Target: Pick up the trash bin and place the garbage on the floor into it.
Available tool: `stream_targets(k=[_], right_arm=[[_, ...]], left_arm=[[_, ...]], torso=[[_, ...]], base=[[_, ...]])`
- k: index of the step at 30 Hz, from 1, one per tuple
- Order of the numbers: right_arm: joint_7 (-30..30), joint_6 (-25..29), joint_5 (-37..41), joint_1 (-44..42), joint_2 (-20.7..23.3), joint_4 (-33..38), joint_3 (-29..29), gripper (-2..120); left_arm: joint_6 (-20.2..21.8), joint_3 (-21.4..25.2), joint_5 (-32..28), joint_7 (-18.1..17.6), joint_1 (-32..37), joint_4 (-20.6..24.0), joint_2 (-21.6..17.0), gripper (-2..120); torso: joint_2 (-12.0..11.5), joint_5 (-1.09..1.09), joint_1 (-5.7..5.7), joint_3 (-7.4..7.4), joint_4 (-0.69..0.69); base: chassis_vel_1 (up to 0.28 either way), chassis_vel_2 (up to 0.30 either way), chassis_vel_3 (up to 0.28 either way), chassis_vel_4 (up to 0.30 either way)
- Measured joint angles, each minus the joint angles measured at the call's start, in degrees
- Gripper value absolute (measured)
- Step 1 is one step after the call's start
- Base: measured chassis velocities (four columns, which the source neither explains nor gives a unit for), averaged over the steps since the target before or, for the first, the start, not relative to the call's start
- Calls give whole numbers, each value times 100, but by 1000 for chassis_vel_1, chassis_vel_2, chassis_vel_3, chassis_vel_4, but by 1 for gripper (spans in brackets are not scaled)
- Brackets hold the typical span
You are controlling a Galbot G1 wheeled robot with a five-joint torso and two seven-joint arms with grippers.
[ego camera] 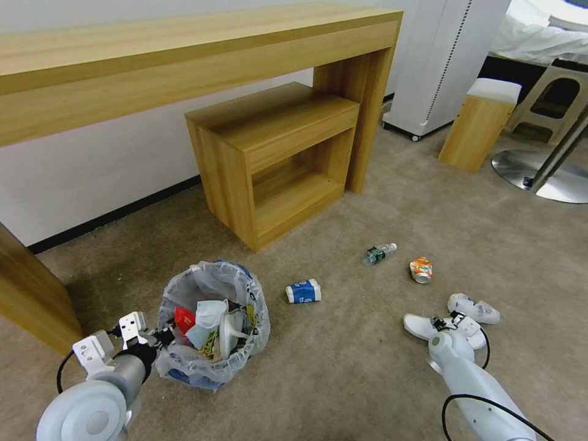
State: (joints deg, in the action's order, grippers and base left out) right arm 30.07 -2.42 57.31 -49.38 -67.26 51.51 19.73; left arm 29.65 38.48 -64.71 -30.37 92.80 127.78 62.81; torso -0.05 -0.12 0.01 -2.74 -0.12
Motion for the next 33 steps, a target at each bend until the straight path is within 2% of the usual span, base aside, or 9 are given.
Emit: stream_targets(k=[17, 23, 33], right_arm=[[-17, 59, -105, -54, 2, -22, -8, 71], [-17, 75, -127, -62, 3, -30, -20, 66], [-54, 151, -205, -77, -26, -77, -34, 49]], left_arm=[[-46, 9, 22, 28, 57, -5, -2, 0], [-54, 13, 25, 32, 70, -16, -3, 0], [-72, 26, 35, 53, 88, -38, -4, 0]], torso=[[0, 0, 0, 0, 0], [0, 0, 0, 0, 0], [0, 0, 0, 0, 0]], base=[[0, 0, 0, 0], [0, 0, 0, 0], [0, 0, 0, 0]])
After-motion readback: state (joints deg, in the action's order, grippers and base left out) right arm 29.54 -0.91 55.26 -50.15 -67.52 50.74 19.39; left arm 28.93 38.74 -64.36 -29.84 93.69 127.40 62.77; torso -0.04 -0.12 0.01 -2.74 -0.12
